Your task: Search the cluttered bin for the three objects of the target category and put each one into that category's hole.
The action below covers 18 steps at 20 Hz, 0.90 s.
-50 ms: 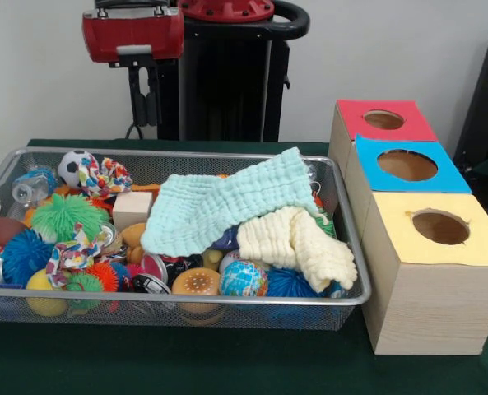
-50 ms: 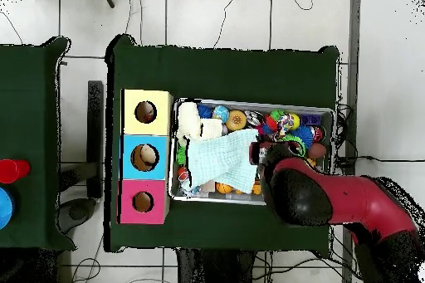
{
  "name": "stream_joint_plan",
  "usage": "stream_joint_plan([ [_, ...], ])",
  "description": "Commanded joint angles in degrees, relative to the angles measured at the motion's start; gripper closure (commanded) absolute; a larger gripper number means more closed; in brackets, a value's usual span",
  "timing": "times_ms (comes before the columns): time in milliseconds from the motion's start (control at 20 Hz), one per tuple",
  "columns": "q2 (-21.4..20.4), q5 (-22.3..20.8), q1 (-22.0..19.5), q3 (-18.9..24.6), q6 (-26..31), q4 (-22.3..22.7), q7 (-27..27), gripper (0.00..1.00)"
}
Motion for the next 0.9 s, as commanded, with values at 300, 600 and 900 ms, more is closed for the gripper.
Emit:
stream_joint_plan([
  [300, -3.93, -6.02, -8.81, 14.31, 3.04, 12.28, -11.39, 1.00],
  [600, -2.09, -7.73, -9.64, 16.47, 5.39, 9.61, -11.55, 1.00],
  [900, 2.22, -10.46, -11.18, 17.13, 6.91, 6.19, -13.32, 1.00],
])
